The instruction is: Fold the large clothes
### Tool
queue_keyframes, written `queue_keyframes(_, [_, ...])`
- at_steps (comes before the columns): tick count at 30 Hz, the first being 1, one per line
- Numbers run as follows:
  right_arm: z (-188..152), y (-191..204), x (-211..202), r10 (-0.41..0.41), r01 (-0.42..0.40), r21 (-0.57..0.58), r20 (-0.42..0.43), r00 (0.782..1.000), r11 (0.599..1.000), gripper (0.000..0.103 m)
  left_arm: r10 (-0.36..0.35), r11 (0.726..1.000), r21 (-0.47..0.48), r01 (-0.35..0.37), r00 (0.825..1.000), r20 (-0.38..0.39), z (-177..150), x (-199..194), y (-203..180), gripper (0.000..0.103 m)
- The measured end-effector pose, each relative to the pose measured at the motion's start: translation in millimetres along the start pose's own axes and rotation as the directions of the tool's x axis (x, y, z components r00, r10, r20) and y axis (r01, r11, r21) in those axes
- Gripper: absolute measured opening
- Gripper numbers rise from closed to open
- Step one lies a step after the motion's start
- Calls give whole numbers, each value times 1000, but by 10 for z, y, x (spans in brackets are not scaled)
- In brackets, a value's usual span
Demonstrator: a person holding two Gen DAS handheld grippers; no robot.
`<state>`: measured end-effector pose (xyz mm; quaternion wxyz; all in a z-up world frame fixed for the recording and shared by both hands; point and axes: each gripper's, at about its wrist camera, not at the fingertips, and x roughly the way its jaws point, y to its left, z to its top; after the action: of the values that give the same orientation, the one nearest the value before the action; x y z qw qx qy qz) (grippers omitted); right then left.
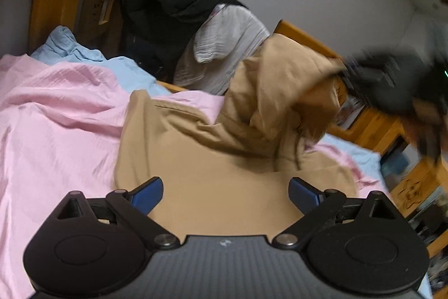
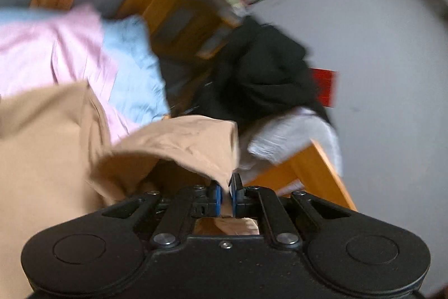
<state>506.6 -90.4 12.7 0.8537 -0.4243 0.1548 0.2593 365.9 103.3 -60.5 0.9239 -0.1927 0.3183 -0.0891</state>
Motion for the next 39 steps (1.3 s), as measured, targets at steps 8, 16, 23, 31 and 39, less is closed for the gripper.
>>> queue_keyframes(8, [-691, 1251, -545, 43, -37, 340, -11, 999, 940, 16, 2, 998, -62, -2, 1000, -9, -61, -124, 145, 98])
queue_keyframes(16, [-1154, 969, -827, 246, -212, 591, 23, 969, 778, 74, -34, 996, -87, 33, 999, -5, -30, -102, 196, 98])
queue_keyframes(23, [-1074, -56, -642, 158, -146, 342, -9, 987, 928, 98, -164, 984, 54, 169, 983, -85, -100, 204, -190, 97])
queue_keyframes(31, [-604, -721, 567, 358, -342, 128, -133, 924, 931, 98, -343, 925, 86, 370, 910, -232, -75, 1044, -676, 77])
queue_keyframes(39, [-674, -763, 591, 324, -309, 132, -108, 940, 942, 13, -162, 975, 94, 200, 935, -315, -28, 1785, -648, 42])
